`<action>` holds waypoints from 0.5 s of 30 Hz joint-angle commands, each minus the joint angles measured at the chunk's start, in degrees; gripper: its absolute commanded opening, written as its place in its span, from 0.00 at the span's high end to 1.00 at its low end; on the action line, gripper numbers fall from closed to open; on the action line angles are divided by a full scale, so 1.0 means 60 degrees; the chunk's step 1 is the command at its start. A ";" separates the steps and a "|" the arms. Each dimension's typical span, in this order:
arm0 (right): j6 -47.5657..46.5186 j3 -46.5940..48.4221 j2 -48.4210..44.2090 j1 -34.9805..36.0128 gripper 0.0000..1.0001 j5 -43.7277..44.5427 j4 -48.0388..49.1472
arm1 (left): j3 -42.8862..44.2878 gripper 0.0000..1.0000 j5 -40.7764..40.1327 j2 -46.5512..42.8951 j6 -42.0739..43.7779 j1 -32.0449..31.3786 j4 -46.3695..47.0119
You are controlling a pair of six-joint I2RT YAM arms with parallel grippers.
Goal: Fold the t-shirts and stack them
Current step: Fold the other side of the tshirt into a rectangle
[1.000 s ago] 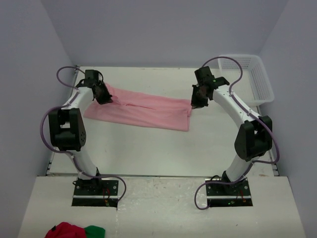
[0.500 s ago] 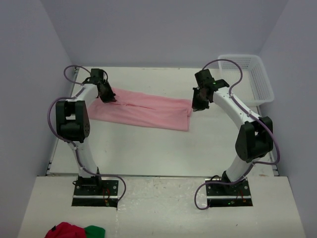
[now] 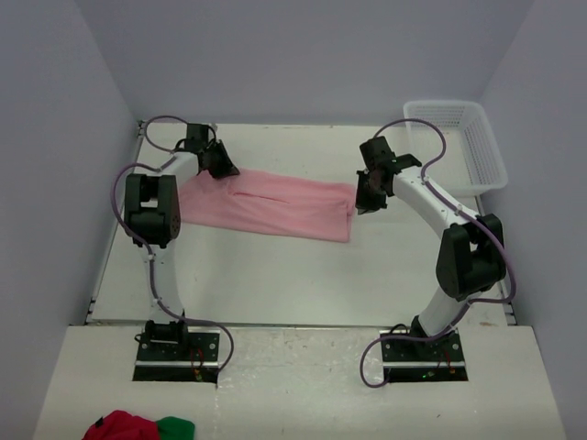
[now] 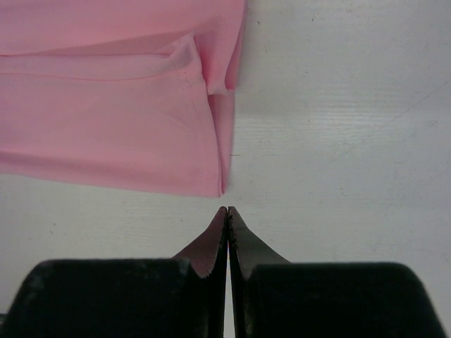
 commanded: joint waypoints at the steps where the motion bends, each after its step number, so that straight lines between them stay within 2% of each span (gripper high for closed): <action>1: -0.0139 -0.0009 -0.0307 0.0045 1.00 -0.0096 0.0253 | 0.0897 1.00 0.1265 0.0616 -0.0181 -0.0231 0.1016; 3: -0.0139 0.0035 -0.0293 0.0045 1.00 -0.0125 0.0210 | 0.0988 1.00 0.1515 0.0662 -0.0152 -0.0362 0.1118; 6: -0.0125 0.0006 -0.0278 0.0059 1.00 -0.0198 0.0253 | 0.0580 1.00 0.1210 0.0049 0.0053 -0.0509 0.1440; 10: -0.0008 -0.0111 -0.0278 0.0074 1.00 -0.0593 0.0531 | -0.0576 1.00 0.0638 -0.1603 0.0448 -0.0539 0.1879; 15: 0.0066 0.0282 0.0102 0.0176 1.00 -0.0783 0.0503 | -0.0959 1.00 0.0067 -0.2749 0.0479 -0.0539 0.1048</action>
